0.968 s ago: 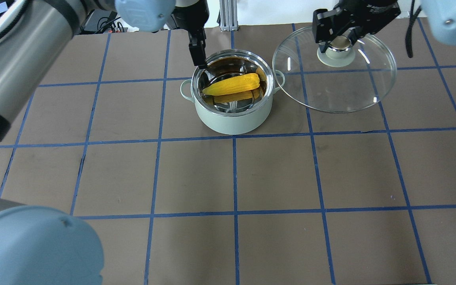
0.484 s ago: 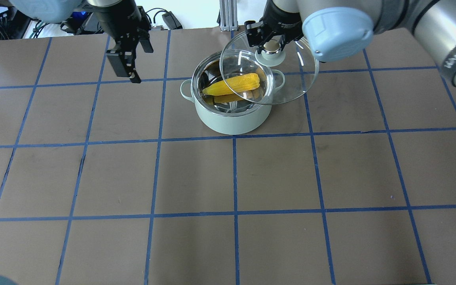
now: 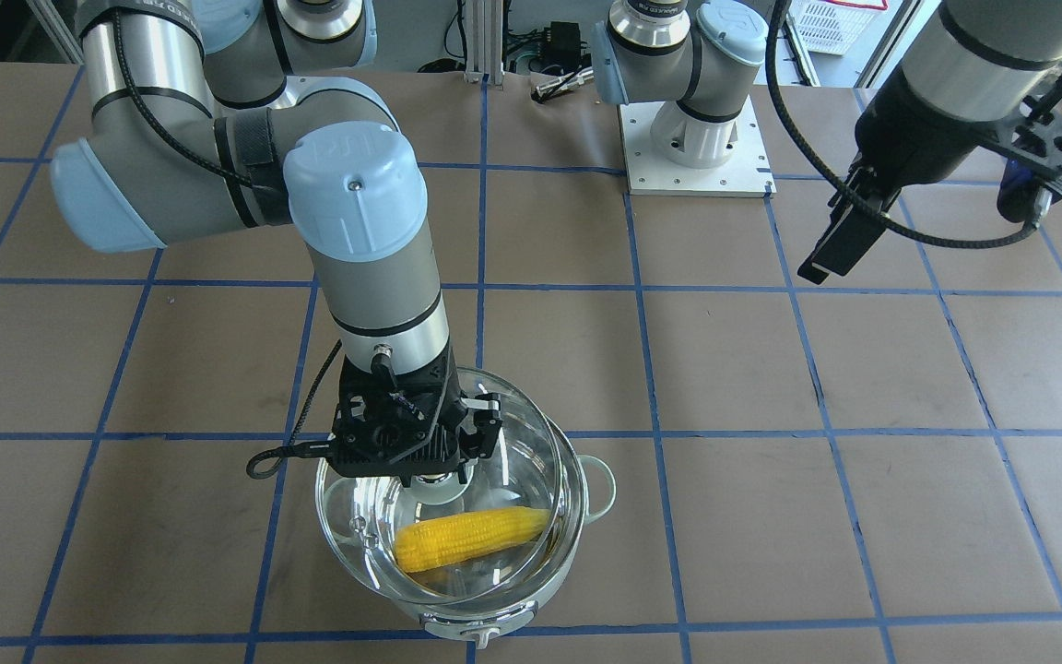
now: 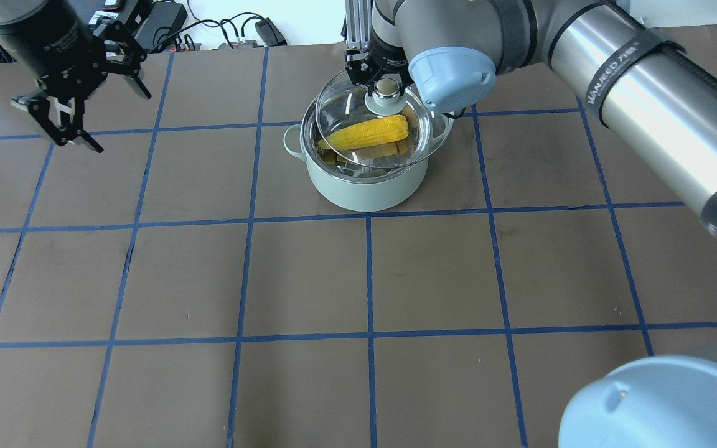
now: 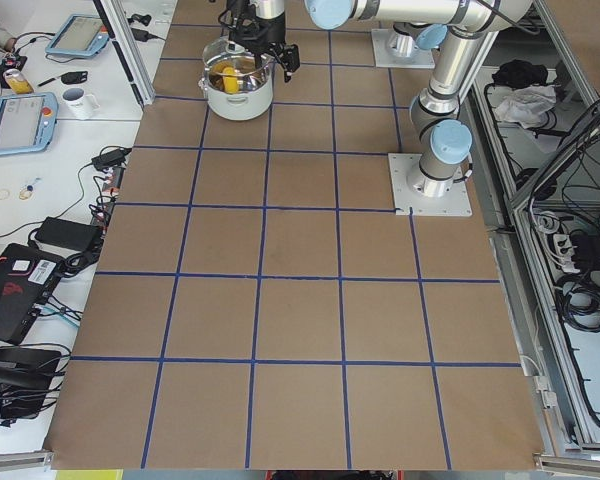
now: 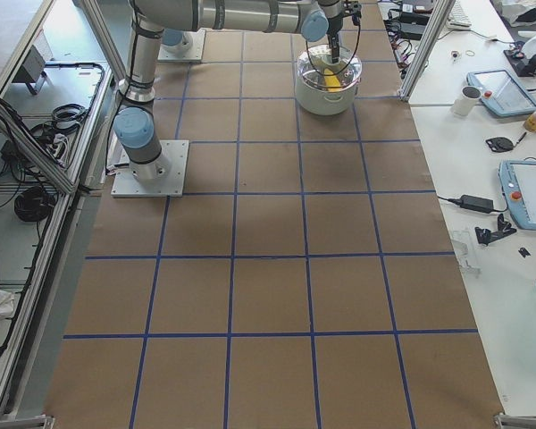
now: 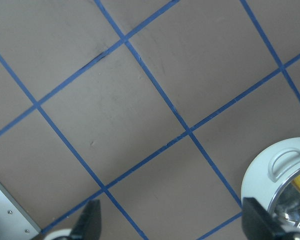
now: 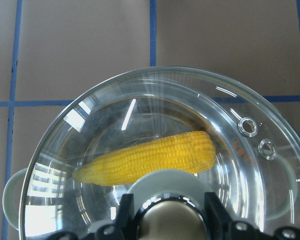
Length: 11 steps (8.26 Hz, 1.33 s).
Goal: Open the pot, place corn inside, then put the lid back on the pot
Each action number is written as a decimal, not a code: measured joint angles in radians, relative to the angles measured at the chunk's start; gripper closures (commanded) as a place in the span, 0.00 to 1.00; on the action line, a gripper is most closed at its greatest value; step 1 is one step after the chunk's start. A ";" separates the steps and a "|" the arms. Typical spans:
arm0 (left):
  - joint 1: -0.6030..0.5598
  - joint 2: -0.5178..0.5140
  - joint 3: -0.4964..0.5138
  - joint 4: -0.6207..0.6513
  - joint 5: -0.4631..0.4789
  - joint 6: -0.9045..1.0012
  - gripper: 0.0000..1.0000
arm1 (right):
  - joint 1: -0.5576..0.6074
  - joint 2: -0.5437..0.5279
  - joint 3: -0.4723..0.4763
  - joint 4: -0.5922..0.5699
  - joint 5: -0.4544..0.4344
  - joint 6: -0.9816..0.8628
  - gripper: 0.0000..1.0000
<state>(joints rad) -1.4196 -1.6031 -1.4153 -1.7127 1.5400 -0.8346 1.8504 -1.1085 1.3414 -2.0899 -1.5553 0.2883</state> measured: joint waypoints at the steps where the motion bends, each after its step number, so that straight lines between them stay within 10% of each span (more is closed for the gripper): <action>1: 0.013 0.026 -0.007 0.003 0.021 0.108 0.00 | 0.011 0.017 -0.008 -0.012 -0.002 0.025 0.56; 11: -0.039 0.029 -0.007 0.078 0.063 0.689 0.00 | 0.036 0.053 -0.014 -0.043 -0.006 0.045 0.56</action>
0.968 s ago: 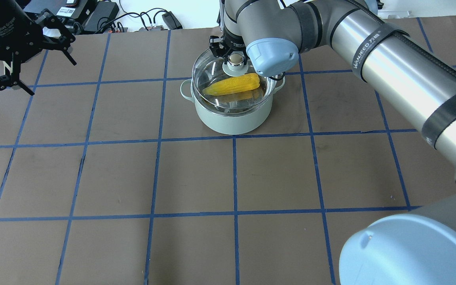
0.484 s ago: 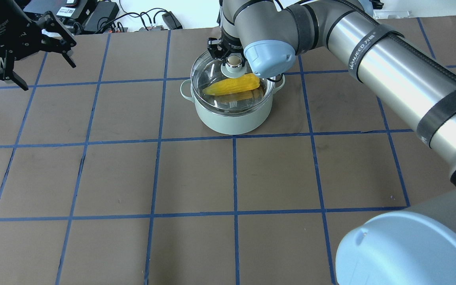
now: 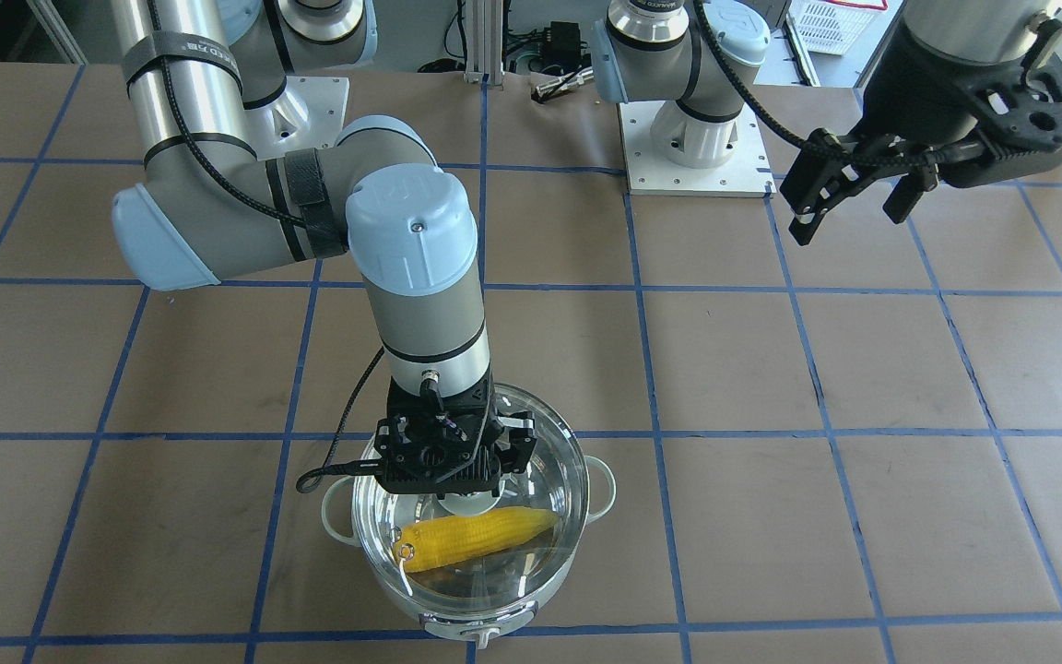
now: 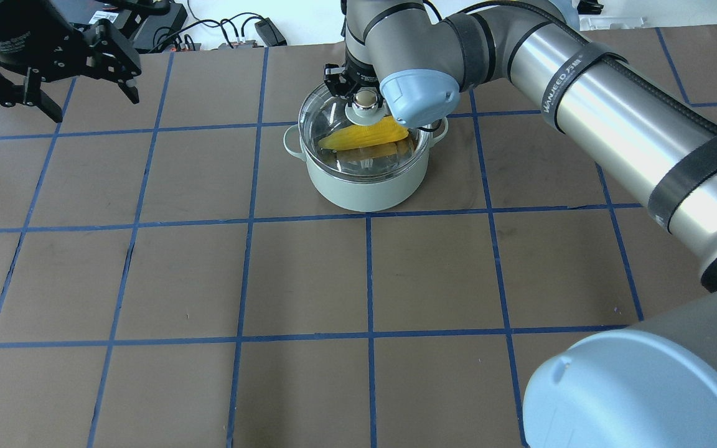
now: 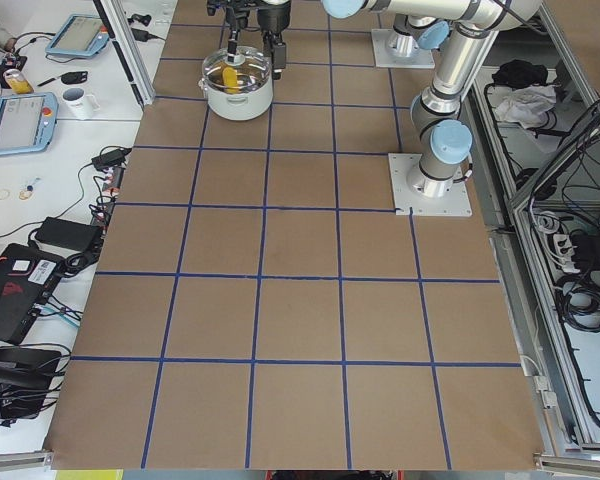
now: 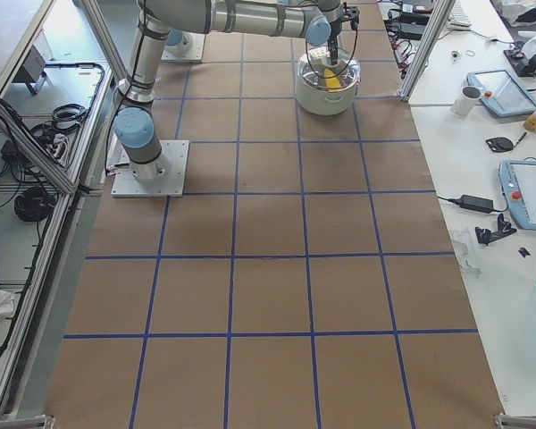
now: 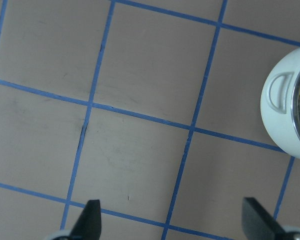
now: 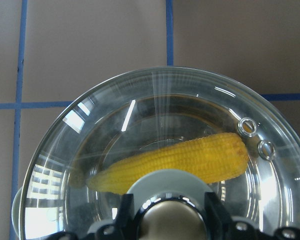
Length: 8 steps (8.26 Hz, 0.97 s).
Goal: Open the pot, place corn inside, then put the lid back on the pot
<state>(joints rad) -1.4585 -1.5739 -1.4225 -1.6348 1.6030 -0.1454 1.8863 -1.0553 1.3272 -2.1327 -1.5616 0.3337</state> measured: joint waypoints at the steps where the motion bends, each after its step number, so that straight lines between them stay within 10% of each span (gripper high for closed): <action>1: -0.032 -0.024 0.000 0.014 0.001 0.002 0.00 | 0.000 0.004 0.002 -0.010 -0.012 -0.001 0.56; 8: -0.124 -0.053 -0.043 0.057 -0.020 0.053 0.00 | 0.012 0.015 0.008 -0.028 -0.027 0.016 0.56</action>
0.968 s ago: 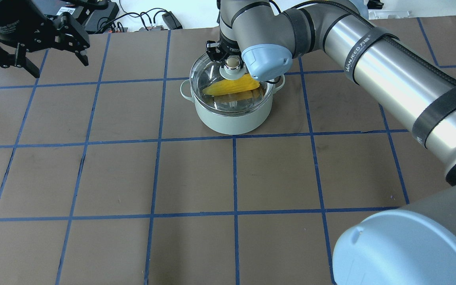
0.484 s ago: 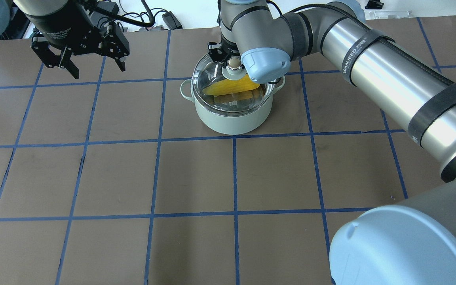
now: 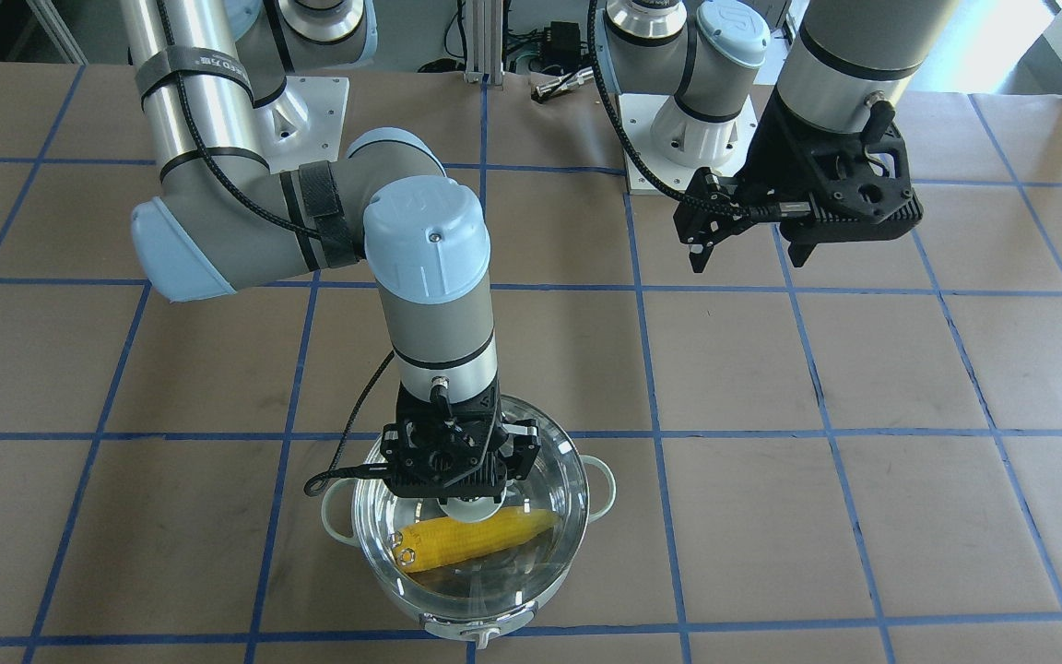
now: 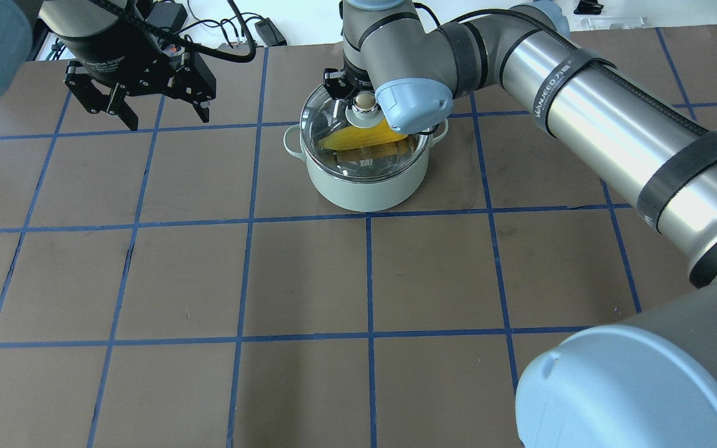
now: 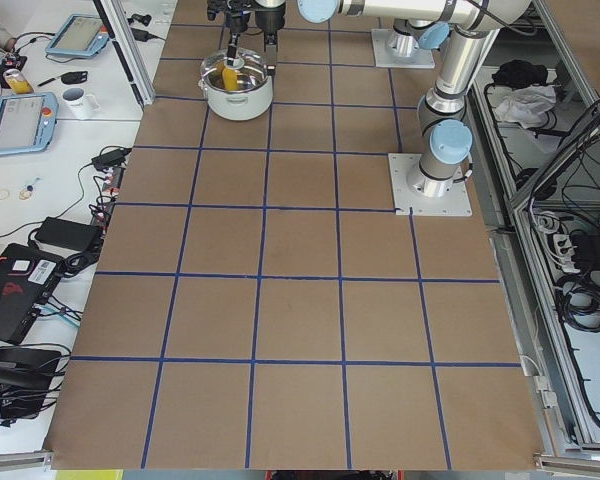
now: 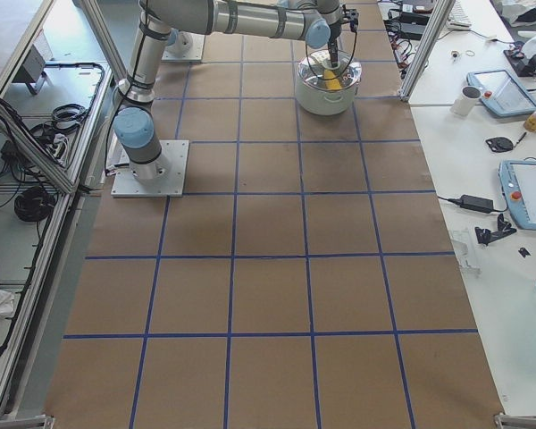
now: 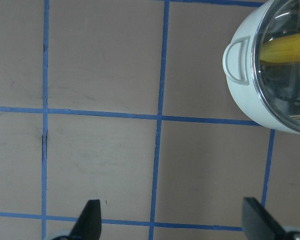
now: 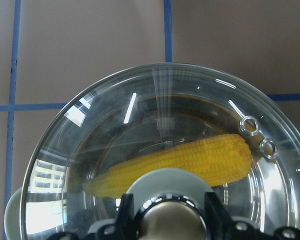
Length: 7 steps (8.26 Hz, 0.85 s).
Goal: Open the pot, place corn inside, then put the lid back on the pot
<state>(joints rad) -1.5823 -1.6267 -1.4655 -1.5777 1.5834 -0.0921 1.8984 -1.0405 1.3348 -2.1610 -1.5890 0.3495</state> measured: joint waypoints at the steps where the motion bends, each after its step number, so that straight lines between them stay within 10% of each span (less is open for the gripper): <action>1: 0.000 0.002 -0.006 0.001 0.001 0.002 0.00 | 0.002 0.000 0.002 0.000 0.000 0.001 0.56; 7: 0.000 -0.009 -0.010 0.001 0.001 -0.006 0.00 | 0.004 -0.002 0.006 0.004 -0.004 -0.002 0.56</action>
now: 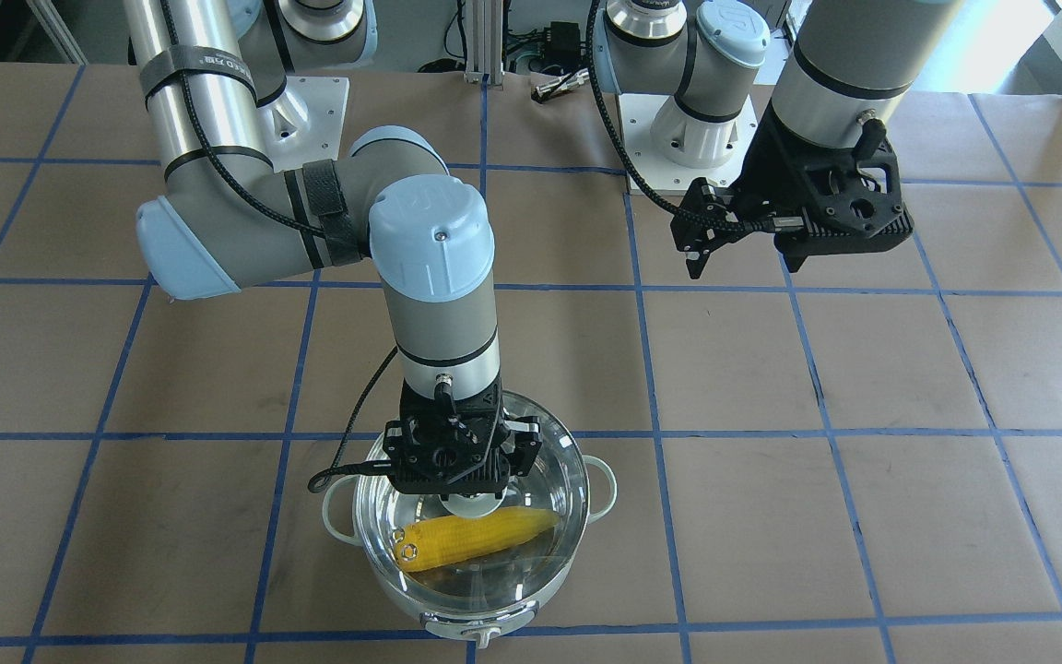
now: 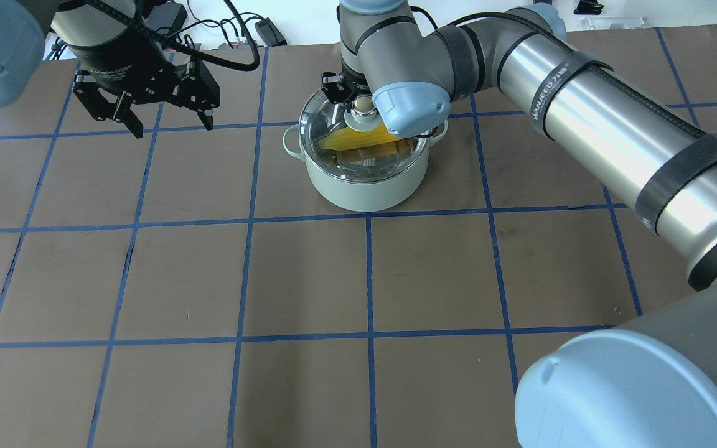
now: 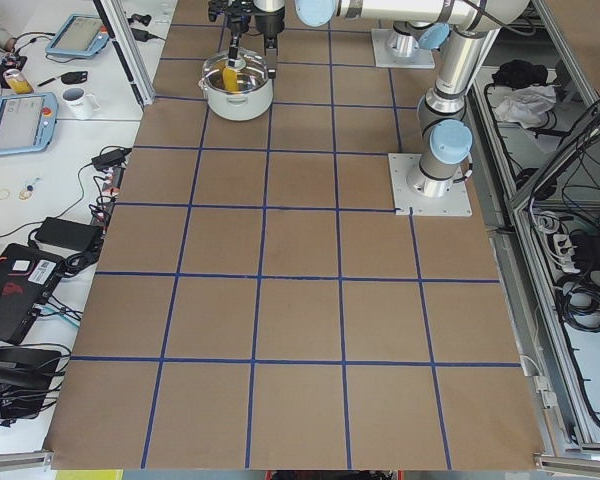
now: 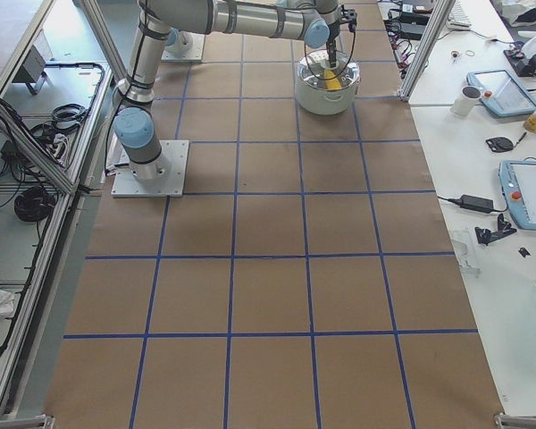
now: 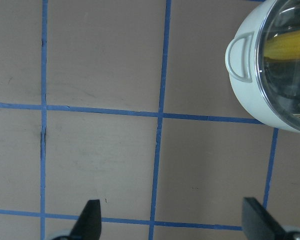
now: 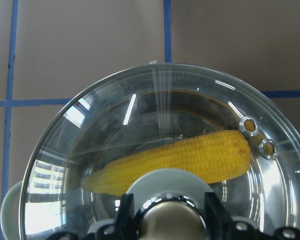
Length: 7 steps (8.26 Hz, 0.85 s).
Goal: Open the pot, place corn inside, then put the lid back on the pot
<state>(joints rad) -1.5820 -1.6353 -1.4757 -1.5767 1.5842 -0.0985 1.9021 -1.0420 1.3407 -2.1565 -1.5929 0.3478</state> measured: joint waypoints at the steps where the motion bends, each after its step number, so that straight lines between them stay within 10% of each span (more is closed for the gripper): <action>1: 0.000 -0.002 0.000 -0.001 0.000 0.001 0.00 | 0.000 0.000 0.000 0.001 -0.006 -0.003 0.56; 4: 0.000 -0.004 -0.001 -0.002 0.006 0.007 0.00 | 0.000 0.002 0.002 0.003 -0.012 -0.001 0.49; 5: 0.000 -0.004 -0.001 -0.003 0.007 0.007 0.00 | 0.000 0.003 0.003 0.003 -0.011 0.001 0.00; 7: 0.000 -0.005 -0.001 -0.005 0.008 0.008 0.00 | 0.000 0.004 0.006 0.007 -0.011 0.004 0.00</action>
<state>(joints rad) -1.5816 -1.6408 -1.4767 -1.5816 1.5920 -0.0906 1.9022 -1.0380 1.3468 -2.1496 -1.6037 0.3519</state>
